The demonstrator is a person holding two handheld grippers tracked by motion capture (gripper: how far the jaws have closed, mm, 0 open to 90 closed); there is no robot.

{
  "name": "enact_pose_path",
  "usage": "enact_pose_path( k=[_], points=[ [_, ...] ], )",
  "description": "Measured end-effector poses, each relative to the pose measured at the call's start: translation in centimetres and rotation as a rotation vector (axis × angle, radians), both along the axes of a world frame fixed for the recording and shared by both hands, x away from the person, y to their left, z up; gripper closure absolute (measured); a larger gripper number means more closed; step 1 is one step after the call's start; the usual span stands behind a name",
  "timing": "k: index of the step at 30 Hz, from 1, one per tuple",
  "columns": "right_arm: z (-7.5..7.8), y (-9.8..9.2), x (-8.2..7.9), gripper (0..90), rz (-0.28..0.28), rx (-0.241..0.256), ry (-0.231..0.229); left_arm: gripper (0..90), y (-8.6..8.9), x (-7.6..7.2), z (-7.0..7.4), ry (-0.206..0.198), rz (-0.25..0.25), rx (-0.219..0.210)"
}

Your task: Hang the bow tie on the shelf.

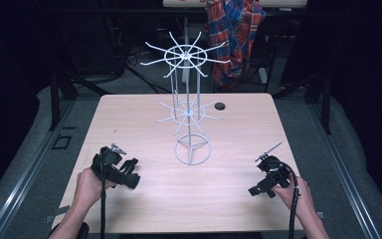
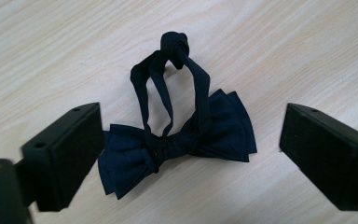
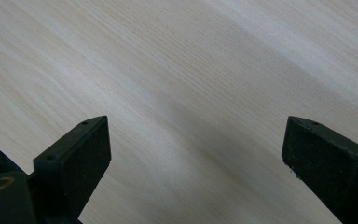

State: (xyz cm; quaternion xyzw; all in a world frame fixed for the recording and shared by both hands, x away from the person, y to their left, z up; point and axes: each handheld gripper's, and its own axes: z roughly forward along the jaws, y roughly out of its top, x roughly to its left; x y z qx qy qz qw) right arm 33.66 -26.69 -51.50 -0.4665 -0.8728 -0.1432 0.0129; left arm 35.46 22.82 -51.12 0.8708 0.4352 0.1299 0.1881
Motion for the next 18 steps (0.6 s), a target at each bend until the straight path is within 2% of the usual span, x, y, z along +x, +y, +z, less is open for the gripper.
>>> enact_pose_path(
  k=[2,3,5,6,7,8,11,12,18],
  points=[
    [0.0,0.0,0.0,7.9,0.003,-0.007,0.001,9.5,0.0,0.1,-0.1,0.002,0.001,-0.002],
    [0.0,0.0,0.0,8.0,0.003,-0.007,0.0,15.2,0.0,0.1,-0.1,0.007,-0.003,-0.004],
    [0.0,0.0,0.0,8.0,0.0,-0.007,-0.002,15.6,0.0,0.3,-0.3,0.018,-0.006,-0.007],
    [-0.1,0.0,0.0,8.1,-0.007,0.004,-0.001,18.3,0.0,0.4,-0.3,0.024,-0.01,-0.009],
    [0.0,0.0,0.0,8.1,-0.008,0.004,-0.001,25.2,0.0,0.4,-0.4,0.028,-0.014,-0.013],
    [0.0,0.0,0.0,8.1,-0.008,0.004,-0.001,25.2,0.0,0.5,-0.4,0.036,-0.015,-0.014],
    [0.0,0.1,0.0,8.2,0.001,-0.002,0.004,36.4,-0.2,0.6,-0.7,0.045,-0.023,-0.009],
    [0.0,0.1,0.0,8.2,0.001,-0.002,0.004,36.4,-0.2,0.6,-0.7,0.048,-0.026,-0.008],
    [0.0,0.1,0.0,8.4,-0.002,-0.005,0.01,49.7,-0.5,1.0,-1.3,0.08,-0.022,0.014]
  ],
)
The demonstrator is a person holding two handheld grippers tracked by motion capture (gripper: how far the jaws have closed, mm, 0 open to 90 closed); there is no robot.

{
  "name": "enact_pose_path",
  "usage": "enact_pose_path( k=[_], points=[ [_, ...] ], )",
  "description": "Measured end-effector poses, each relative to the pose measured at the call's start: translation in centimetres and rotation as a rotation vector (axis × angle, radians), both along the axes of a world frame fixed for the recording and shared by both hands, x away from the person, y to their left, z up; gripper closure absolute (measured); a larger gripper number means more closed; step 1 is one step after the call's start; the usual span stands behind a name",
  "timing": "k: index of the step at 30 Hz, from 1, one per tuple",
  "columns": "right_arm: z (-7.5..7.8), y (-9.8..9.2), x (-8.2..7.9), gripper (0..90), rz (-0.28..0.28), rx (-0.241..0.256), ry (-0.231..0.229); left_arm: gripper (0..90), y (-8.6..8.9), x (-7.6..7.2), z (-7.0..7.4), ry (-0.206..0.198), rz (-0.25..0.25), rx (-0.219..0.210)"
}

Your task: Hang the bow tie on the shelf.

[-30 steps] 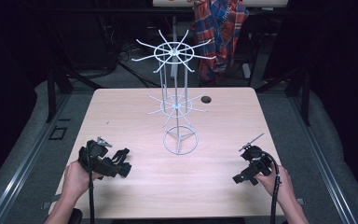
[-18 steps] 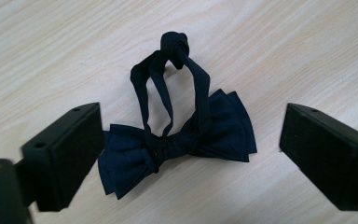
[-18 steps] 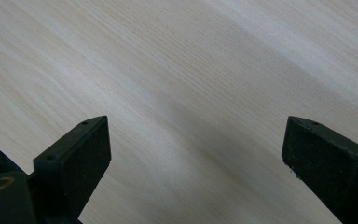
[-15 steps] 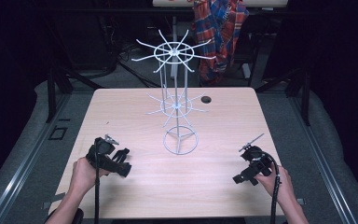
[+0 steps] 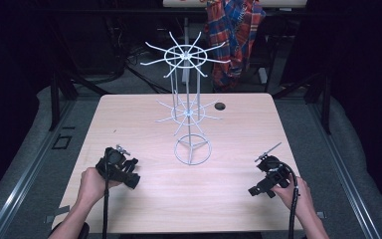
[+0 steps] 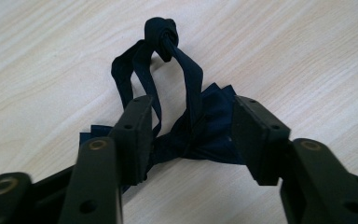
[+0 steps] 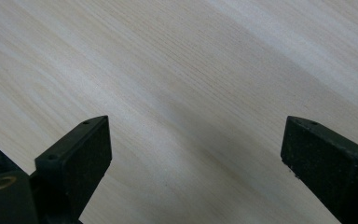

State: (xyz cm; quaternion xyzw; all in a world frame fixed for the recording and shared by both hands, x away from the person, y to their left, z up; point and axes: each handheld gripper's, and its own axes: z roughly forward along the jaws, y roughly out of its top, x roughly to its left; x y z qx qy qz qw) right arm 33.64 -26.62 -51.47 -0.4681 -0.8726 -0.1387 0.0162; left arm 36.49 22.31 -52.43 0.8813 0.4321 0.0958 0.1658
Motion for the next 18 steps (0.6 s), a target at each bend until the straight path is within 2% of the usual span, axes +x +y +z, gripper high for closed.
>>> enact_pose_path(
  k=[7,14,18],
  points=[
    [-0.03,0.0,0.0,8.5,0.002,0.003,-0.005,63.2,-0.53,0.55,-0.71,0.042,-0.014,0.023],
    [-0.06,-0.1,0.01,8.6,0.007,-0.003,-0.01,82.7,-0.87,0.56,-0.78,0.04,-0.035,0.027],
    [-0.03,-0.13,0.01,8.7,0.01,-0.002,-0.008,86.1,-0.78,0.44,-0.55,0.029,-0.038,0.02]
  ],
)
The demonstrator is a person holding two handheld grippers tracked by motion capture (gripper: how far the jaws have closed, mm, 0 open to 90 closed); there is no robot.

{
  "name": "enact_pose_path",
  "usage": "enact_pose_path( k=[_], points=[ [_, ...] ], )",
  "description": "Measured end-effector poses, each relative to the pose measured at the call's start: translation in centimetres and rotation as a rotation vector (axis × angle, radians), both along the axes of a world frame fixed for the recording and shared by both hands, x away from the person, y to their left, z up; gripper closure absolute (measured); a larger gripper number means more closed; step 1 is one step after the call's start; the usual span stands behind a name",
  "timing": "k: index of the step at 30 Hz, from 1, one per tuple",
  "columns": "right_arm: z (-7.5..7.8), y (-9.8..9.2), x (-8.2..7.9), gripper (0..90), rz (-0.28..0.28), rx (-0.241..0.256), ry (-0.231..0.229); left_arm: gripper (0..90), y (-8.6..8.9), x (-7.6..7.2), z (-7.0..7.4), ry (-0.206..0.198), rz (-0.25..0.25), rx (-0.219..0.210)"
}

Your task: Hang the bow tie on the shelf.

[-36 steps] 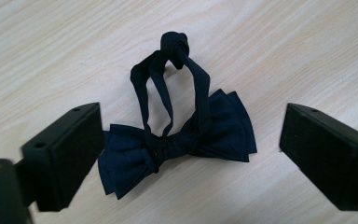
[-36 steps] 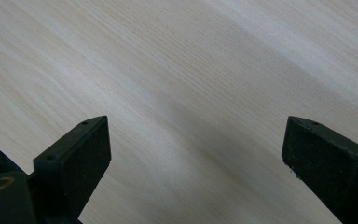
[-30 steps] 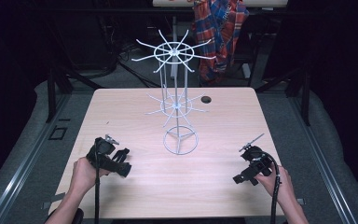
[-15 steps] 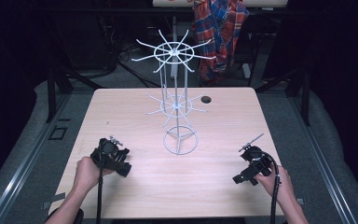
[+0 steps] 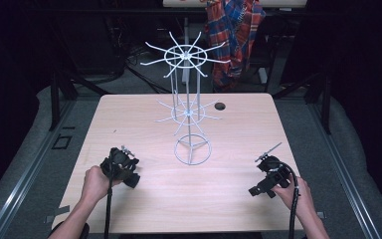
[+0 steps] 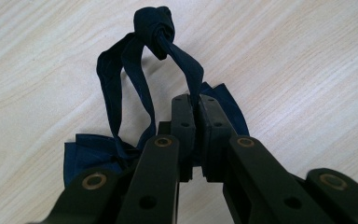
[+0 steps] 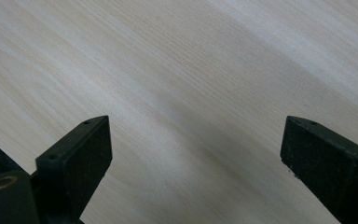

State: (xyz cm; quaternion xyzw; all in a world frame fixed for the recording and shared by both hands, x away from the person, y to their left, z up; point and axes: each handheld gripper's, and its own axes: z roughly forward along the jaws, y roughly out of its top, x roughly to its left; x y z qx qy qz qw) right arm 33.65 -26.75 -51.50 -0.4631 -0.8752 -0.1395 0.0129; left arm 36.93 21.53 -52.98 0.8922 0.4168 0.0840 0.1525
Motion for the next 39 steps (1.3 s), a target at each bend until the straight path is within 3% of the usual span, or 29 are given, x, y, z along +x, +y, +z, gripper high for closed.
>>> enact_pose_path(
  k=[25,39],
  points=[
    [0.0,-0.1,0.0,8.7,-0.005,0.007,0.009,86.5,1.3,-0.6,2.1,-0.088,0.018,-0.09],
    [0.0,-0.2,0.0,8.7,-0.009,0.007,0.004,86.4,1.7,-1.0,3.1,-0.116,0.029,-0.176]
  ],
)
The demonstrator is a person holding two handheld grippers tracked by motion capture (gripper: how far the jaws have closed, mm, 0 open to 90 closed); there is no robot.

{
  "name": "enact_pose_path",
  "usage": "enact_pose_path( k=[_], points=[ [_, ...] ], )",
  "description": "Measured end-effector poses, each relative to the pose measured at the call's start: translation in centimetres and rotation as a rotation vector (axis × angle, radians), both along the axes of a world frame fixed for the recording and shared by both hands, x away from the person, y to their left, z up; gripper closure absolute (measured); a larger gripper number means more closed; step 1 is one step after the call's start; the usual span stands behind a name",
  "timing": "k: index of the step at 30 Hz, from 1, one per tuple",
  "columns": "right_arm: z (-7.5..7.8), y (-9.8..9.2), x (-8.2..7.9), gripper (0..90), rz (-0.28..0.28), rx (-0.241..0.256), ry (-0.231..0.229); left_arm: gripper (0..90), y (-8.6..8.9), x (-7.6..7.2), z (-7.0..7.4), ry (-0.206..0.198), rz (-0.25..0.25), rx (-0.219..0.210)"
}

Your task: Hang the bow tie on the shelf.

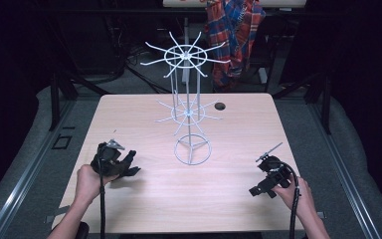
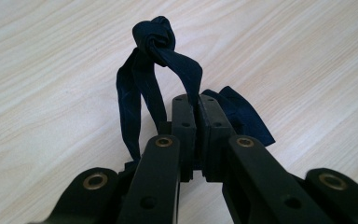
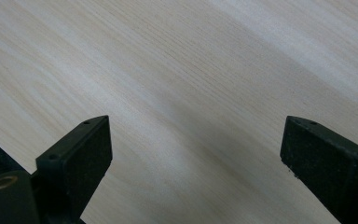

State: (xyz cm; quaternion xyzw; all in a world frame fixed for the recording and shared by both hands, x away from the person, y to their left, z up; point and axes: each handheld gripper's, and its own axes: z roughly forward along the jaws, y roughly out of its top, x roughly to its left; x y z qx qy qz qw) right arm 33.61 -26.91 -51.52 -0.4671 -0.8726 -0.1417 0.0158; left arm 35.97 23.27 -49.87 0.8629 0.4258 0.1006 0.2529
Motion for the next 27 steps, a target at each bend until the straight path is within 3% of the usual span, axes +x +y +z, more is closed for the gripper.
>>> enact_pose_path(
  k=[9,27],
  points=[
    [0.0,0.0,0.0,8.8,0.006,-0.008,0.001,86.4,0.3,-0.1,0.7,-0.016,0.011,-0.05],
    [0.0,0.0,0.0,8.7,0.003,-0.004,-0.002,86.5,0.3,-0.2,2.3,-0.08,0.018,-0.089]
  ],
)
